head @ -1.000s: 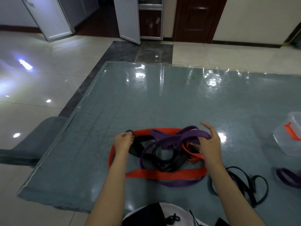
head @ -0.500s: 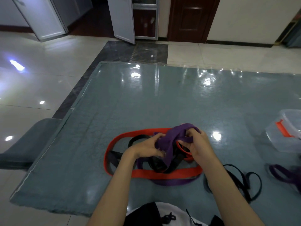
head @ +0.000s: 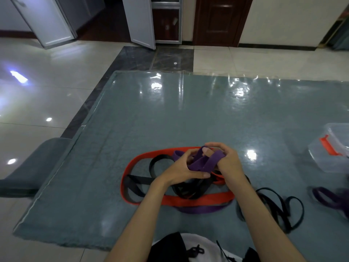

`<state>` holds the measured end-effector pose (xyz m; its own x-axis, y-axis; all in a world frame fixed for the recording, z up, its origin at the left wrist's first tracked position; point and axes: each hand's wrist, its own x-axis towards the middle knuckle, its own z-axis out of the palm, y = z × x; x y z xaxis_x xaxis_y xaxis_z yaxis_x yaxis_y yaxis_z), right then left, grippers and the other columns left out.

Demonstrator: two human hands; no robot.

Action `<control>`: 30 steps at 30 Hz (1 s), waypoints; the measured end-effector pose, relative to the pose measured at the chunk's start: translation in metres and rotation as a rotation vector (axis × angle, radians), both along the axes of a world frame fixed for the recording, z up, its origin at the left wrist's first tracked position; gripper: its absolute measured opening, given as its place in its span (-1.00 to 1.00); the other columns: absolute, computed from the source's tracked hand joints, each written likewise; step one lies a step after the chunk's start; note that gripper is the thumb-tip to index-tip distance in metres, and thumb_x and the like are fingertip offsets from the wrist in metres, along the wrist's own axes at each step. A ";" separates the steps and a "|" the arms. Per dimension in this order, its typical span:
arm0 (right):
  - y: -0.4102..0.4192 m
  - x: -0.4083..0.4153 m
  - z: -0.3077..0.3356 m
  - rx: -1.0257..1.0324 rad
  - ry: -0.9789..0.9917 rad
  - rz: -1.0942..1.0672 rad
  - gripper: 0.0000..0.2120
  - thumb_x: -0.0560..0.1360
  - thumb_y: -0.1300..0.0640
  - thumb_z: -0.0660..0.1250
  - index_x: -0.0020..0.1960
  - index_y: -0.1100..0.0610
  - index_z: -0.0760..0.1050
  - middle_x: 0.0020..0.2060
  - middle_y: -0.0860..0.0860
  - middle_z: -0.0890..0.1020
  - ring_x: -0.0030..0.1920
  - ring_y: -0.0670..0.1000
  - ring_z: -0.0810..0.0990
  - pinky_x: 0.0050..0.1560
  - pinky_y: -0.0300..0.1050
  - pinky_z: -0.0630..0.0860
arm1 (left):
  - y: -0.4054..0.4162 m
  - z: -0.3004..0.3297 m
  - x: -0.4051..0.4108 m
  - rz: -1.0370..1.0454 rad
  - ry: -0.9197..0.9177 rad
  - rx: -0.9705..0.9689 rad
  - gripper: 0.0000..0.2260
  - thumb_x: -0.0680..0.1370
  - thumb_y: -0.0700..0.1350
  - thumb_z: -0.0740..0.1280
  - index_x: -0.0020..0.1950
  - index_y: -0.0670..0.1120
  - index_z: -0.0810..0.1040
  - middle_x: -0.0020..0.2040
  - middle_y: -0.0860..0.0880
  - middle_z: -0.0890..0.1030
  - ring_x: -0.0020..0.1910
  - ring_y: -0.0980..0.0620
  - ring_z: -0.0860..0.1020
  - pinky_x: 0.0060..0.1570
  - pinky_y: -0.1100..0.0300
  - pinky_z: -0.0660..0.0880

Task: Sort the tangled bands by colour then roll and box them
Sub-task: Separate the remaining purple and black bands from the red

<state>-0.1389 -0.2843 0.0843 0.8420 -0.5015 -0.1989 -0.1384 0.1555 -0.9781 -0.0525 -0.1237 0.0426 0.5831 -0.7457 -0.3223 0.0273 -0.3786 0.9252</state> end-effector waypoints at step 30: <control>-0.075 -0.043 -0.128 -0.726 0.539 -0.057 -0.83 0.61 0.25 0.34 0.17 0.14 0.62 0.06 0.15 0.68 0.00 0.22 0.69 0.06 0.08 0.60 | 0.028 -0.008 0.039 0.412 -0.505 0.318 -0.95 0.65 -0.07 0.36 0.07 0.01 0.51 -0.21 0.03 0.65 -0.27 0.02 0.62 -0.32 0.10 0.45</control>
